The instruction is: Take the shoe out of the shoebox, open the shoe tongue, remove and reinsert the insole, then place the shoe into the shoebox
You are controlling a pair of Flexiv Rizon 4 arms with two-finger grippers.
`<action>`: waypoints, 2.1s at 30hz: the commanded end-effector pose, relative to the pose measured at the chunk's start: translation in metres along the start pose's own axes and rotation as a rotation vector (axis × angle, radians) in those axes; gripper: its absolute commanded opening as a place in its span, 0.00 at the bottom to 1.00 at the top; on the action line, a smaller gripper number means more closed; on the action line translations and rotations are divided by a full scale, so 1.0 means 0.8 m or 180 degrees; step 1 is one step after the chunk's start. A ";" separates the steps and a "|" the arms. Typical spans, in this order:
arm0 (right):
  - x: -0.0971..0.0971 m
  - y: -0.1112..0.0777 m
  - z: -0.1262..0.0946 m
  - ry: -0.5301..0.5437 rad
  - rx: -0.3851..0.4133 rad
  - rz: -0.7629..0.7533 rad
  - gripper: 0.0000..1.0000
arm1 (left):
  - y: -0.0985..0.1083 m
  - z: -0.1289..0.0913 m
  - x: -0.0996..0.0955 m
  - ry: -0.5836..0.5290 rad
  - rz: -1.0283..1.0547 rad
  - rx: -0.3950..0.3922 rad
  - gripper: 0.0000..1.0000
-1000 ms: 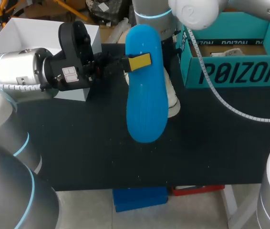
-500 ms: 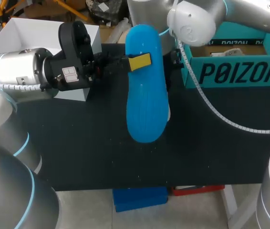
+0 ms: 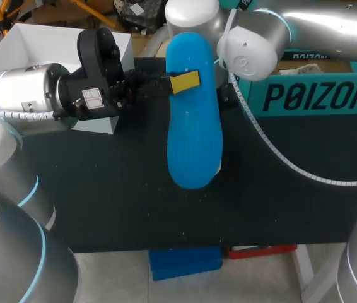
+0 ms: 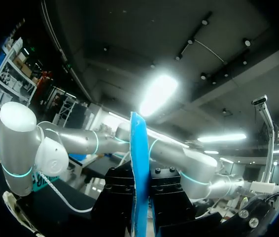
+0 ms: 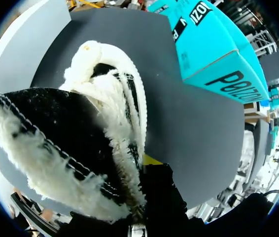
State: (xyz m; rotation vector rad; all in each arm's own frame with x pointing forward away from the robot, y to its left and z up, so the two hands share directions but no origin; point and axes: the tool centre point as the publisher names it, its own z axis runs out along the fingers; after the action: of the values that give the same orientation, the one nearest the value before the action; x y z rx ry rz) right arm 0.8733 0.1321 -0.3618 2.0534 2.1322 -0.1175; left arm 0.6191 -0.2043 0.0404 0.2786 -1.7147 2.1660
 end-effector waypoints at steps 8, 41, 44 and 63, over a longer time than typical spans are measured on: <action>0.014 0.001 0.047 0.0022 0.0017 0.0211 0.00 | 0.001 0.004 0.003 -0.0030 -0.0003 0.0007 0.00; 0.008 -0.019 -0.073 0.1994 -0.0189 -0.0054 1.00 | 0.001 0.004 0.003 -0.0030 -0.0003 0.0007 0.00; 0.010 -0.019 -0.092 0.2199 -0.0331 -0.0241 1.00 | 0.001 0.004 0.003 -0.0030 -0.0003 0.0007 0.00; 0.010 -0.019 -0.092 0.2199 -0.0331 -0.0241 1.00 | 0.001 0.004 0.003 -0.0030 -0.0003 0.0007 0.00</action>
State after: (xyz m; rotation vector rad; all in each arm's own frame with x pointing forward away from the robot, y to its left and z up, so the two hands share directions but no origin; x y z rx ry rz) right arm 0.8525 0.1543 -0.2901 2.1514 2.4844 0.7407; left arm 0.6191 -0.2043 0.0404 0.2787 -1.7148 2.1660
